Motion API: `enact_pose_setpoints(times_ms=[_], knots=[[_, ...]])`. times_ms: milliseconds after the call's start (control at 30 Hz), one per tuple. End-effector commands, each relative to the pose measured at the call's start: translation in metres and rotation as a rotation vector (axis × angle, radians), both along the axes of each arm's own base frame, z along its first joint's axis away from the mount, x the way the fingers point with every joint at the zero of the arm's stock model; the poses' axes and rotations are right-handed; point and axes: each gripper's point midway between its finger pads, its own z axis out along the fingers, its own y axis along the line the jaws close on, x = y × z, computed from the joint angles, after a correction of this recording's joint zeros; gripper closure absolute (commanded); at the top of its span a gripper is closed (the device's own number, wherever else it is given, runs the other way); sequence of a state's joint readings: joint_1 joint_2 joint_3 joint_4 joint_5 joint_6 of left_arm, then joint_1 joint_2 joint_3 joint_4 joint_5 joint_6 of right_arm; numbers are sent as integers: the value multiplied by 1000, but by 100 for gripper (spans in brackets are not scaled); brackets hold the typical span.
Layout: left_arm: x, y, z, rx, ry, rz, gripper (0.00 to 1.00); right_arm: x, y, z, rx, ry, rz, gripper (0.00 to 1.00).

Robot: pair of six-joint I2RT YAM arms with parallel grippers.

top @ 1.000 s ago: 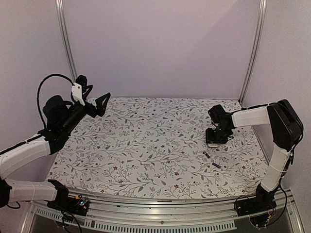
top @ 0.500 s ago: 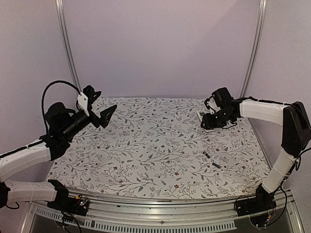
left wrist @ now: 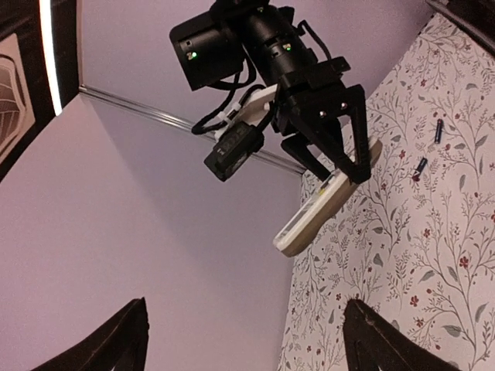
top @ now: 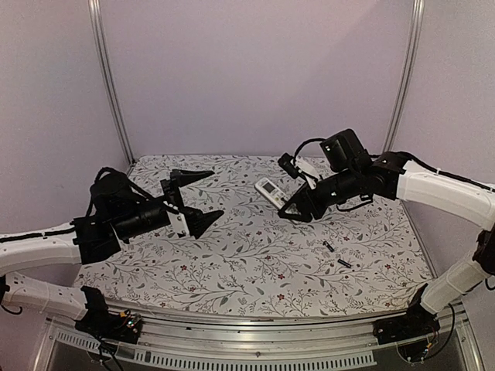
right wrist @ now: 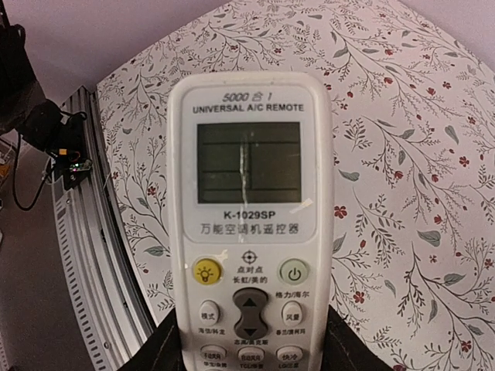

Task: Load the batteries into the remote control
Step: Pass from the right arm to the left

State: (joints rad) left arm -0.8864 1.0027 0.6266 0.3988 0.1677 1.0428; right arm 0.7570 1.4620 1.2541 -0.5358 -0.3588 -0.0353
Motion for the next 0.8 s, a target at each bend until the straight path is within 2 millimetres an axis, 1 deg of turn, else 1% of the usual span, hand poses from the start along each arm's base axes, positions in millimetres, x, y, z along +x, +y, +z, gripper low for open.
enact_pose_setpoints(times_ms=[0, 67, 200, 233, 467, 567, 600, 767], knots=[[-13, -12, -23, 237, -196, 3, 13, -27, 13, -6, -37, 29, 71, 68], [-19, -18, -33, 298, -216, -15, 13, -40, 23, -8, -40, 32, 99, 68], [-25, -33, -59, 428, -233, -58, 13, -51, 39, -8, -47, 31, 141, 68], [-22, -34, -63, 451, -236, -44, 13, -53, 42, -8, -48, 31, 149, 68], [-17, -49, -63, 420, -241, -50, 13, -66, 56, -13, -52, 37, 207, 69], [-11, -51, -76, 436, -246, -28, 18, -69, 59, -13, -42, 40, 225, 69], [-10, -52, -79, 441, -251, -25, 22, -70, 60, -13, -39, 42, 232, 69], [-6, -59, -73, 399, -226, -12, 35, -75, 63, -14, -38, 46, 258, 69]])
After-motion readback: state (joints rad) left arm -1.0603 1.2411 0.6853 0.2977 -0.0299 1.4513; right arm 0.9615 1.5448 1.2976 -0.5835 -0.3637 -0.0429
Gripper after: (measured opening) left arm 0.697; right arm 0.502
